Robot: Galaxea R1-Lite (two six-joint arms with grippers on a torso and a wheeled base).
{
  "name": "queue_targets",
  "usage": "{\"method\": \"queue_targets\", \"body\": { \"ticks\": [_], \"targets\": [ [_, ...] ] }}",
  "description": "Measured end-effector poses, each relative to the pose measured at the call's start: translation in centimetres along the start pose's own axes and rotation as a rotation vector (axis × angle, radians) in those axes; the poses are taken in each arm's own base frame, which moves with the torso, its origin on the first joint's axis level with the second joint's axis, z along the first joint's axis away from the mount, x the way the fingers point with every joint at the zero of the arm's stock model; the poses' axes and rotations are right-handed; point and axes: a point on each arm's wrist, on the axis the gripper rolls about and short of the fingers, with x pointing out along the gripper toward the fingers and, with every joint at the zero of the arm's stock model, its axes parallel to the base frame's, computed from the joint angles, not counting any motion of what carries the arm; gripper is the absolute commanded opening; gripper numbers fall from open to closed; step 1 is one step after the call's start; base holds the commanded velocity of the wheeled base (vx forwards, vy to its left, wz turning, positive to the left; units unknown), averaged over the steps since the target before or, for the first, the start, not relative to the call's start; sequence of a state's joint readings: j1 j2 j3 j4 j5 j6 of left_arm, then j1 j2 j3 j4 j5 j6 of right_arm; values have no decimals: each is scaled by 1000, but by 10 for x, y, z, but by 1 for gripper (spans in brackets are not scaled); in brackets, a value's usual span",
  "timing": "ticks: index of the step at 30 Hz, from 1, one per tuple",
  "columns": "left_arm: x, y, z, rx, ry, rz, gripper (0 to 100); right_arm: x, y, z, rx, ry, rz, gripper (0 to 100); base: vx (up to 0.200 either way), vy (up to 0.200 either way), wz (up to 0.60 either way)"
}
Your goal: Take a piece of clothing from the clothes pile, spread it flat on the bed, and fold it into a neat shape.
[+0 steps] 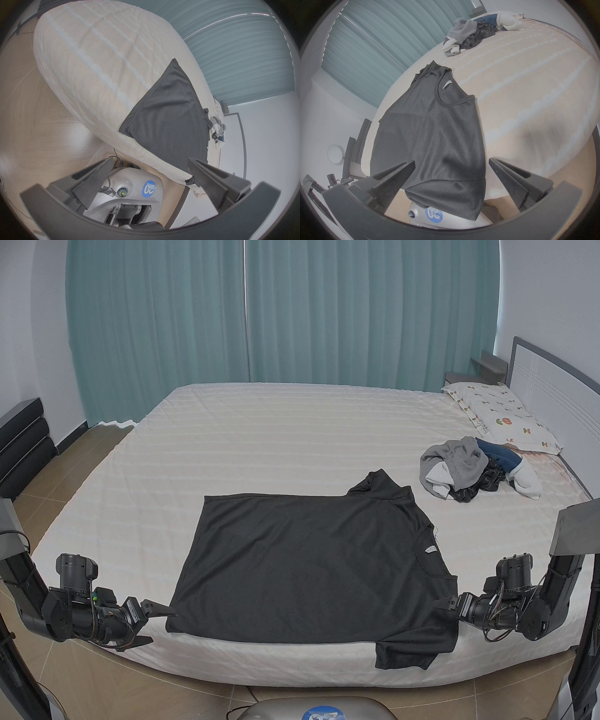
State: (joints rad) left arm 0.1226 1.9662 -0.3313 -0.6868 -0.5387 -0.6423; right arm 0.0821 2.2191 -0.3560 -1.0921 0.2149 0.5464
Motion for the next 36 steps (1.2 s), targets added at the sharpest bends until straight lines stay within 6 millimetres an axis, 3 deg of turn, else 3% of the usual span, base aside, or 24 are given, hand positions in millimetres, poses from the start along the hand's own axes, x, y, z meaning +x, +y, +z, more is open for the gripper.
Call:
{"method": "queue_targets", "body": {
  "ticks": [4,5,15,31,32,36],
  "targets": [
    [0,0,0,1,-1,-1,100,12,-1,2,-1,3,-6,100,0,0,0],
    [0,0,1,2,-1,-1,100,15,-1,3,-1,3,-7,0,0,0,0],
    [0,-1,2,3,-5,-1,100,35,1,19,2,-36,-10,0,0,0,0],
    [1,0,2,0,-2,1,100,49,11,48,-10,-138,46,0,0,0,0],
    [2,0,2,1,-2,1,100,51,11,48,-12,-139,47,100,0,0,0],
    [2,0,2,0,-2,1,100,57,11,50,-13,-153,55,100,0,0,0]
  ]
}}
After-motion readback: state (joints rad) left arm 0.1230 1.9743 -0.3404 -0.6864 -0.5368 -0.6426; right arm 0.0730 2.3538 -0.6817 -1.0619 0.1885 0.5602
